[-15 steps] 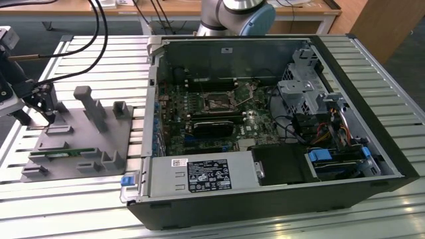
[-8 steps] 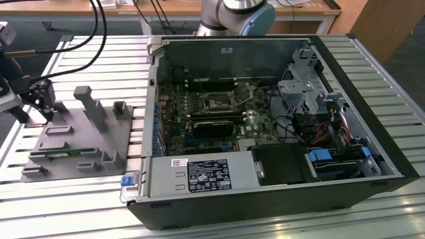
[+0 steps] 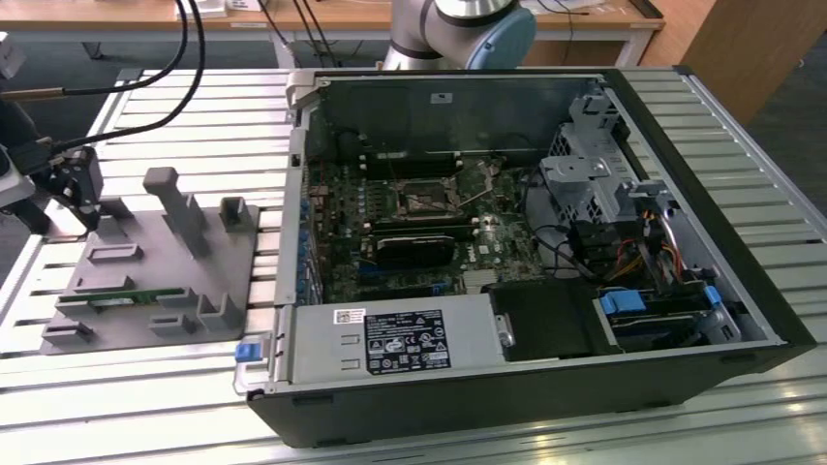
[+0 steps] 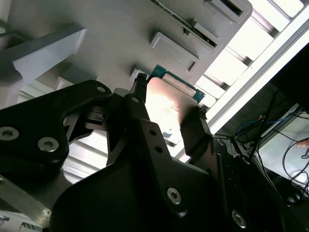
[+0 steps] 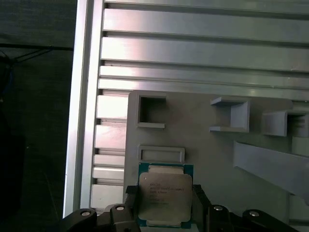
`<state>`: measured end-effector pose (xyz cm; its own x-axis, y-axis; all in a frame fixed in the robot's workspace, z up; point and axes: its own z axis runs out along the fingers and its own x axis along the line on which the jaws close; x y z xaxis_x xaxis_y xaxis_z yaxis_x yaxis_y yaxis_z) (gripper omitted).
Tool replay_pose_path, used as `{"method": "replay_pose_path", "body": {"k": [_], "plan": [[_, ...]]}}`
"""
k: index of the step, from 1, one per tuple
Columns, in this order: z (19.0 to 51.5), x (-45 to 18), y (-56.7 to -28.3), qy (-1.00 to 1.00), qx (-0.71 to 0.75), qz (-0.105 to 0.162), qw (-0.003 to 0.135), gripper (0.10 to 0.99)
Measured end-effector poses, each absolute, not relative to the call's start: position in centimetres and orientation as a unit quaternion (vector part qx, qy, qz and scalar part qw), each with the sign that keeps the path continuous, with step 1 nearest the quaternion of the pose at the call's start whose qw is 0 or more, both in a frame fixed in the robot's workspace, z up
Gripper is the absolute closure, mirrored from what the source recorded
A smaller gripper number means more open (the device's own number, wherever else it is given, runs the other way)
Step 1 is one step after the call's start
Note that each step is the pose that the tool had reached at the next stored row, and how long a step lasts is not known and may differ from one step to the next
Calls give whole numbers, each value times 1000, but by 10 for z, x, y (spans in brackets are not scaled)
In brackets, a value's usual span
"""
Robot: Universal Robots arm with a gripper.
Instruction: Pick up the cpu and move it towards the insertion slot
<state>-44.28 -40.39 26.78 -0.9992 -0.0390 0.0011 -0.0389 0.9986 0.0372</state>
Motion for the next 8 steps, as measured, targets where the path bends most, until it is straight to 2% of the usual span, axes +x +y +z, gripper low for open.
{"method": "replay_pose_path", "body": {"k": [8], "plan": [[279, -443, -404, -1000, 19, -19, 1, 553]]}}
